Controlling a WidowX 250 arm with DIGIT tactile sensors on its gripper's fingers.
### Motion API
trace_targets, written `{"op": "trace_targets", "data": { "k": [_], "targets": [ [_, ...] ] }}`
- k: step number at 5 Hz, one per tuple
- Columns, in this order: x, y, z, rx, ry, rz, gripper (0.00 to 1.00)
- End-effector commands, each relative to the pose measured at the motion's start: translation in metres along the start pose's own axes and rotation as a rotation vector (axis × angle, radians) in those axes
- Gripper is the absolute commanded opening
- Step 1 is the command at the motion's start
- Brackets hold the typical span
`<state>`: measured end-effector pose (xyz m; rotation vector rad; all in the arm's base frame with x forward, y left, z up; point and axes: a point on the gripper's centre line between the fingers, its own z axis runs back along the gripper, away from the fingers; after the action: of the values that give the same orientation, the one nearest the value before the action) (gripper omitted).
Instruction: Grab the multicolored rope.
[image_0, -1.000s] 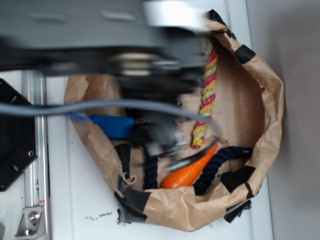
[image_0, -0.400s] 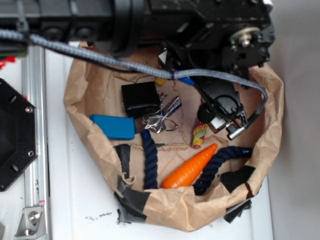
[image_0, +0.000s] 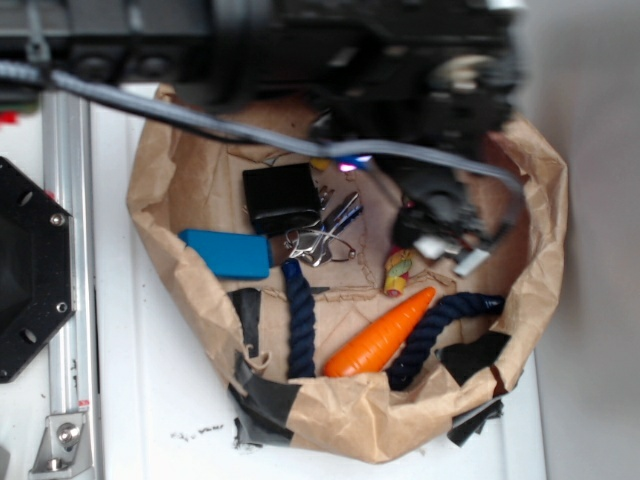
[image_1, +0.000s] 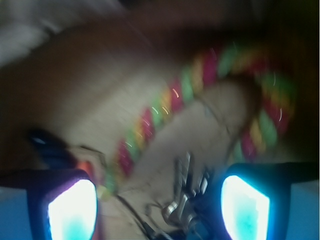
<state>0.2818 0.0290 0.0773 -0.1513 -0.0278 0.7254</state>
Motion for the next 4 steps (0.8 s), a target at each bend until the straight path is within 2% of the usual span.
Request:
{"op": "trace_targets", "data": {
  "k": [1,3,4],
  "targets": [
    [0.015,0.007,-0.035,-0.357,-0.242,0.351,1.00],
    [0.023,-0.024,-0.029,-0.294,-0.242,0.276,1.00],
    [0.020,-0.038,-0.032,-0.192,-0.239,0.223,1.00]
  ]
}}
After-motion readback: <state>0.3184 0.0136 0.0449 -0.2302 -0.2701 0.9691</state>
